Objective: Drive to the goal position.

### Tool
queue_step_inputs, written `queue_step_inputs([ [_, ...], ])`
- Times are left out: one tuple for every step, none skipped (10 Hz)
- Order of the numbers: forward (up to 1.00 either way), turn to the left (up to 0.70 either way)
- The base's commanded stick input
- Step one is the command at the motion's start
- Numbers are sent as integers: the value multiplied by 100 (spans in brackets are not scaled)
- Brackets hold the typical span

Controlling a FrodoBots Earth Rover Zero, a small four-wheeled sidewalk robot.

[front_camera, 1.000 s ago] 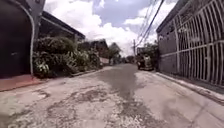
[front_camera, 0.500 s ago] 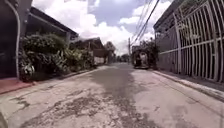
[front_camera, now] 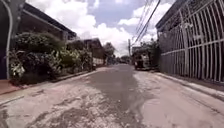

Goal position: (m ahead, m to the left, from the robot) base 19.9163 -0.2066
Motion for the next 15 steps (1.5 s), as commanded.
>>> queue_step_inputs([
  [85, 0],
  [85, 0],
  [85, 0],
  [100, 0],
  [100, 0],
  [100, 0],
  [100, 0],
  [100, 0],
  [100, -10],
  [100, -27],
  [100, -19],
  [100, 0],
  [100, 0],
  [100, 0],
  [100, 0],
])
